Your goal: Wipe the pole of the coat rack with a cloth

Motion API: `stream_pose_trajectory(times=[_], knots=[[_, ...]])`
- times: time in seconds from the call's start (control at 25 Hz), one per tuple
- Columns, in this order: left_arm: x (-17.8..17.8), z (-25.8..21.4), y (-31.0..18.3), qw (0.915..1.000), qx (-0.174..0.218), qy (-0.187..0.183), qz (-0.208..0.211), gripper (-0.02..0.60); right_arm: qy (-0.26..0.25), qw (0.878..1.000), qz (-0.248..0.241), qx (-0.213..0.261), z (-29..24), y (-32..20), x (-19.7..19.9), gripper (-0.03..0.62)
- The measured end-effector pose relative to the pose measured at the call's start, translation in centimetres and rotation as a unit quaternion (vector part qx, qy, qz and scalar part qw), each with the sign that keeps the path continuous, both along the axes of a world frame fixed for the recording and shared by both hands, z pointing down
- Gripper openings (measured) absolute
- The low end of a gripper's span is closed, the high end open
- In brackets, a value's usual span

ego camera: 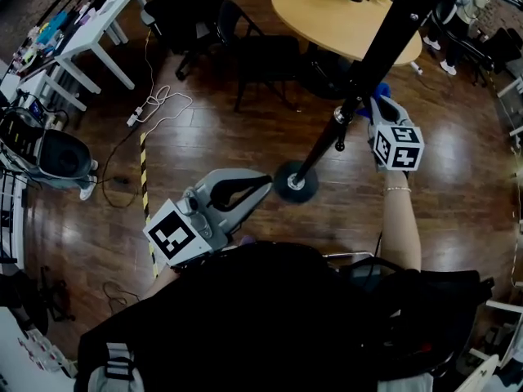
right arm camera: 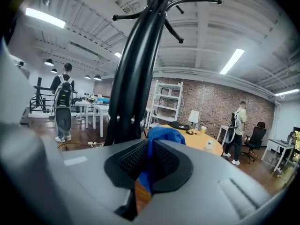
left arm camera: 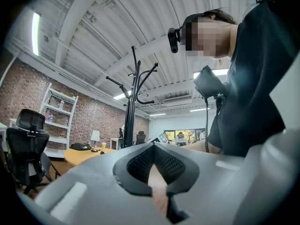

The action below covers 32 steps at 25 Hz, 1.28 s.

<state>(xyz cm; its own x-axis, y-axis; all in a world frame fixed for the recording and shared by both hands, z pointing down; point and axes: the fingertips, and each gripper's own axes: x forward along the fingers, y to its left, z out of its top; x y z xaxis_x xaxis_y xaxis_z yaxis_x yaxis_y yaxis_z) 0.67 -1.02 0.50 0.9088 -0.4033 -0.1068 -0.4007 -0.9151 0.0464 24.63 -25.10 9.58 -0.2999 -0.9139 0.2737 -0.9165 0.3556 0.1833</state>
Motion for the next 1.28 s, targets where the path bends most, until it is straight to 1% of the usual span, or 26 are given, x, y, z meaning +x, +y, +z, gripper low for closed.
stream_pose_trajectory(times=[0.08,0.12,0.24,0.36,0.44,0.56,0.64,0.68,0.76,0.84,0.92,1.0,1.08,1.16,1.28], knots=[[-0.7,0.0,-0.4,0.9999,-0.002,0.004,-0.012,-0.006,0.008,1.000,0.002,0.000,0.1,-0.2,0.4,0.018],[-0.9,0.0,-0.6,0.9998,-0.002,0.006,-0.019,-0.006,0.015,1.000,0.011,0.000,0.1,-0.3,0.9,0.018],[-1.2,0.0,-0.7,0.9994,-0.001,0.011,-0.033,-0.006,0.037,0.998,0.058,0.000,0.2,-0.5,3.6,0.018],[-1.5,0.2,-0.8,0.9993,-0.001,0.005,-0.038,-0.006,0.039,0.994,0.106,-0.003,0.3,-0.2,6.6,0.018],[-1.8,0.4,-0.8,0.9991,-0.001,0.005,-0.041,-0.006,0.039,0.991,0.128,0.001,0.2,0.3,8.6,0.018],[-2.1,0.5,-0.8,0.9987,-0.005,0.010,-0.049,-0.006,0.051,0.985,0.161,0.019,-1.1,1.6,11.4,0.018],[-2.5,0.6,-0.6,0.9987,-0.005,0.010,-0.050,-0.006,0.039,0.985,0.160,0.053,-3.1,3.0,12.0,0.018],[-2.7,0.6,-0.4,0.9988,-0.004,0.011,-0.048,-0.006,0.031,0.986,0.146,0.077,-4.5,4.1,11.6,0.018],[-2.9,0.3,0.4,0.9992,0.005,0.015,-0.038,-0.006,0.024,0.987,0.101,0.125,-7.6,6.7,9.8,0.018],[-2.8,0.0,1.1,0.9994,0.015,0.017,-0.026,-0.006,0.036,0.984,0.054,0.165,-10.4,9.3,7.1,0.018],[-2.8,-0.3,1.5,0.9995,0.022,0.017,-0.017,-0.006,0.056,0.977,0.018,0.204,-13.2,11.6,3.6,0.018],[-3.3,-0.6,1.7,0.9994,0.025,0.020,-0.011,-0.006,0.076,0.967,-0.005,0.242,-16.1,13.1,-0.1,0.018],[-3.9,-1.0,1.9,0.9992,0.028,0.026,-0.011,-0.006,0.106,0.957,-0.013,0.271,-18.4,13.3,-3.5,0.018],[-4.4,-1.0,1.9,0.9989,0.029,0.032,-0.016,-0.006,0.139,0.947,-0.007,0.289,-19.9,12.3,-6.0,0.018],[-5.9,-0.4,1.8,0.9983,0.028,0.042,-0.030,-0.006,0.191,0.937,0.018,0.292,-19.9,9.2,-8.7,0.018]])
